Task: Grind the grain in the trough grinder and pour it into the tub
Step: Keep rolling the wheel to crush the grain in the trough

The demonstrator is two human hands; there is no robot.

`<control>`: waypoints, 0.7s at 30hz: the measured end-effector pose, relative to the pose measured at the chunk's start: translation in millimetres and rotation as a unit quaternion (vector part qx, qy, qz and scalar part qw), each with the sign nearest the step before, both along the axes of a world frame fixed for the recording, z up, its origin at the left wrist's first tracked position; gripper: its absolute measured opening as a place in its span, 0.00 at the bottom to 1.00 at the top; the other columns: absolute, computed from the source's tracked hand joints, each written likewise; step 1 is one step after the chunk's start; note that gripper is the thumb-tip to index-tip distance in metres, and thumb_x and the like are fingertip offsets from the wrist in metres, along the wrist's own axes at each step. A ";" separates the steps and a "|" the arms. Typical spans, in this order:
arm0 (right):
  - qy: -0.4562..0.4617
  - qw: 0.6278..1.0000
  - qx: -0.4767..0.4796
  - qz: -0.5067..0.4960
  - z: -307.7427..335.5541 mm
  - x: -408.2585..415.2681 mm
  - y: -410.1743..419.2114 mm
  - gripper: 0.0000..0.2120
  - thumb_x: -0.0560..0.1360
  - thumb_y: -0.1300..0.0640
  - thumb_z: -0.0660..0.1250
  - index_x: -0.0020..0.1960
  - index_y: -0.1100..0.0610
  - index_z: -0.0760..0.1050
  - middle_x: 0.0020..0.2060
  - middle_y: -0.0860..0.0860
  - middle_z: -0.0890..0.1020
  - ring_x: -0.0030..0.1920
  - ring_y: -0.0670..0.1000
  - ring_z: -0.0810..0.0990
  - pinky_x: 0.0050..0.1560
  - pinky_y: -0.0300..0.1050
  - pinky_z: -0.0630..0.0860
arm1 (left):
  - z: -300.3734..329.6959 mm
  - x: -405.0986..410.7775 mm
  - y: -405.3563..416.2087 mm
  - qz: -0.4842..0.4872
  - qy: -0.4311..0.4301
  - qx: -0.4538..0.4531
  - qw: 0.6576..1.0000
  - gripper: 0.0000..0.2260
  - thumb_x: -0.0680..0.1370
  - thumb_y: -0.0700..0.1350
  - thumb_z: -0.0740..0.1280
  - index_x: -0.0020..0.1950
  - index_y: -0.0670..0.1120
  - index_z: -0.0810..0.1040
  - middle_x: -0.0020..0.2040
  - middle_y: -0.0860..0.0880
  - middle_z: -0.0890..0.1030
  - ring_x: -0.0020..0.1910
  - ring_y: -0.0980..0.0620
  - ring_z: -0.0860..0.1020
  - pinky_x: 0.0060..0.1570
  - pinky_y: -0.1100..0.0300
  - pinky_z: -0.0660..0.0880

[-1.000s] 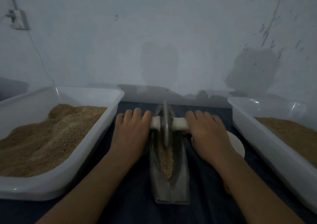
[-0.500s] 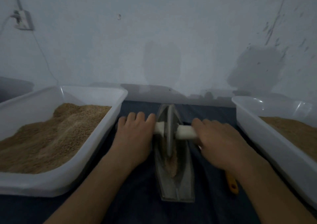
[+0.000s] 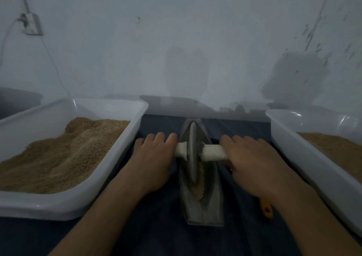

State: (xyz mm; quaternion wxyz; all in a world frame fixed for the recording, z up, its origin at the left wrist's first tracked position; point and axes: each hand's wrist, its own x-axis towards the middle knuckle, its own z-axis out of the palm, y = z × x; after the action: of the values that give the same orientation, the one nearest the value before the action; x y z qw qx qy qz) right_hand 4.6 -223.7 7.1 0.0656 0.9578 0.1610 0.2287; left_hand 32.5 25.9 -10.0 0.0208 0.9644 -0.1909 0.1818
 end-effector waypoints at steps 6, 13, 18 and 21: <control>-0.090 0.992 -0.021 -0.089 -7.8 32.7 20.1 0.10 0.77 0.64 0.59 0.56 0.57 0.74 0.45 0.55 0.74 0.45 0.59 0.72 0.47 0.54 0.68 | -4.0 25.1 -19.9 0.089 -0.086 0.012 0.992 0.19 0.77 0.45 0.67 0.65 0.51 0.64 0.61 0.48 0.70 0.60 0.45 0.71 0.58 0.52 0.68; 0.062 0.997 0.007 0.035 6.5 0.1 -5.4 0.13 0.78 0.50 0.66 0.53 0.44 0.60 0.43 0.42 0.67 0.41 0.46 0.68 0.42 0.47 0.62 | 10.7 -7.4 2.7 -0.012 0.007 0.014 1.000 0.19 0.76 0.48 0.67 0.61 0.55 0.61 0.53 0.52 0.70 0.56 0.46 0.73 0.58 0.45 0.70; 0.056 0.998 0.012 0.003 1.6 5.8 -6.6 0.17 0.77 0.50 0.67 0.52 0.43 0.57 0.43 0.42 0.68 0.41 0.47 0.69 0.39 0.47 0.63 | 8.4 -1.6 -8.2 0.002 -0.063 0.046 0.997 0.21 0.75 0.50 0.71 0.62 0.53 0.63 0.56 0.49 0.73 0.56 0.45 0.74 0.56 0.47 0.72; -0.031 0.998 -0.016 -0.057 -8.4 28.1 7.2 0.12 0.75 0.57 0.67 0.56 0.52 0.69 0.46 0.50 0.74 0.46 0.55 0.73 0.44 0.51 0.64 | 4.5 15.4 -18.7 0.064 -0.088 0.051 0.993 0.20 0.76 0.46 0.71 0.63 0.50 0.64 0.58 0.48 0.73 0.57 0.44 0.73 0.59 0.49 0.71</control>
State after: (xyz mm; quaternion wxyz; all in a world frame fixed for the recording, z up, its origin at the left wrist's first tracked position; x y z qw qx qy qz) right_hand 32.7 -216.4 -1.2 0.0987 0.9567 0.1073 0.2520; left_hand 47.9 7.1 -5.5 -0.0566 0.9546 -0.1389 0.2574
